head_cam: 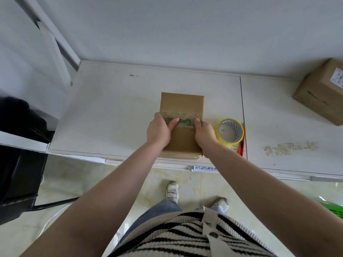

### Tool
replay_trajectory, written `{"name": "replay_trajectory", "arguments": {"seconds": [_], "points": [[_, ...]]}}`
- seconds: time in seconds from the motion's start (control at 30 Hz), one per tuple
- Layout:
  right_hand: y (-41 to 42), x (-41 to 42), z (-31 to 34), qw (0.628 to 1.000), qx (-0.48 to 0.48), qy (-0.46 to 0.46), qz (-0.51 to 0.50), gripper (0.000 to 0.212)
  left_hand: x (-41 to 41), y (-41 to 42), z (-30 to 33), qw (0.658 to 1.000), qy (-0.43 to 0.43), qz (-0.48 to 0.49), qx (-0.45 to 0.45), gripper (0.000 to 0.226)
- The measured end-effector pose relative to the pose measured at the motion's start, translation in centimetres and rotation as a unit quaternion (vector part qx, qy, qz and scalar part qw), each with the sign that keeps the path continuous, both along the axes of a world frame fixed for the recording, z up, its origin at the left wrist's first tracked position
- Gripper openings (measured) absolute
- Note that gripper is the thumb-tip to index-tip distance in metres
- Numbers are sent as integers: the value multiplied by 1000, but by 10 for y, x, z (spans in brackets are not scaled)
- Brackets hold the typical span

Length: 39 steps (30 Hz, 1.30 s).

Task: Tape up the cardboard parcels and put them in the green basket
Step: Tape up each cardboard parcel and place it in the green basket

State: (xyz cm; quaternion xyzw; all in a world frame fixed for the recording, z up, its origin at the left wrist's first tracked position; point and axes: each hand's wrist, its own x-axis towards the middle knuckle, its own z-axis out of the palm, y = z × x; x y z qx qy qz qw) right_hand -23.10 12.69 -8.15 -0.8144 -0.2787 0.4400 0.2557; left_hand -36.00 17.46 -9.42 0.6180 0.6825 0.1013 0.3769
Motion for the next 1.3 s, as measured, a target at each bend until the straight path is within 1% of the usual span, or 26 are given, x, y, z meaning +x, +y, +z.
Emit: {"name": "replay_trajectory", "arguments": {"seconds": [0.07,0.17,0.2,0.23,0.27,0.3,0.33,0.37,0.4,0.5,0.57,0.67,0.73,0.8,0.87,0.9,0.93,1.0,1.03,1.07,1.13,1.17,1.2,1.23,1.27,1.3], "points": [[-1,2,-1,1000,14,-13,14,49,0,1,3,1000,-8,-4,-7,56],[-7,8,0,999,28,-19,18,47,5,2,10,997,-26,-23,-74,81],[-10,10,-1,999,31,-29,22,47,7,1,11,996,-6,-31,-88,87],[-13,13,-1,998,30,-40,27,48,9,0,14,996,44,-50,-66,90],[-15,15,-2,998,28,-50,31,50,13,-2,16,991,106,-77,-8,90],[-17,17,-2,998,25,-56,32,51,19,-4,18,981,147,-107,68,89],[-18,19,-2,997,25,-59,32,51,27,-5,20,968,159,-135,142,86],[-18,20,-2,997,25,-63,36,51,36,-6,21,957,153,-161,189,83],[-18,20,-1,996,26,-68,42,50,44,-7,20,948,151,-185,212,81],[-18,20,-1,995,41,-80,53,47,56,-9,7,928,201,-240,204,74],[-19,20,0,994,47,-79,56,46,56,-10,-2,924,219,-241,200,73],[-19,20,4,996,38,-57,51,46,56,-9,-5,926,210,-241,199,74],[-21,20,7,999,37,-25,30,45,55,-6,-3,929,199,-240,199,77],[-25,22,14,998,49,39,-10,47,50,-1,2,949,155,-212,175,86],[-26,26,26,991,87,98,-36,46,45,4,9,975,71,-162,131,94],[-25,30,30,988,101,108,-36,43,44,6,14,985,25,-137,102,96],[-22,32,34,988,114,102,-30,40,43,8,19,991,-16,-112,72,97],[-15,36,40,991,129,37,-17,43,44,10,29,993,-98,-68,-6,102],[-12,37,42,991,130,-5,-16,52,45,10,33,986,-148,-47,-56,108],[-10,39,43,990,135,-33,-17,62,45,10,35,971,-211,-24,-111,116],[-8,41,45,990,130,-55,-10,76,43,8,37,915,-340,34,-214,131],[-8,41,46,991,128,-51,-4,75,41,6,36,890,-379,57,-247,126],[-8,42,46,990,133,-34,-3,67,40,3,36,871,-408,77,-262,111],[-9,41,45,990,140,-16,-2,58,39,0,33,861,-426,94,-262,90],[-11,41,44,989,147,-7,0,51,39,-3,30,856,-437,106,-254,71],[-13,40,43,989,150,1,0,50,39,-7,27,852,-448,116,-245,60]]}}
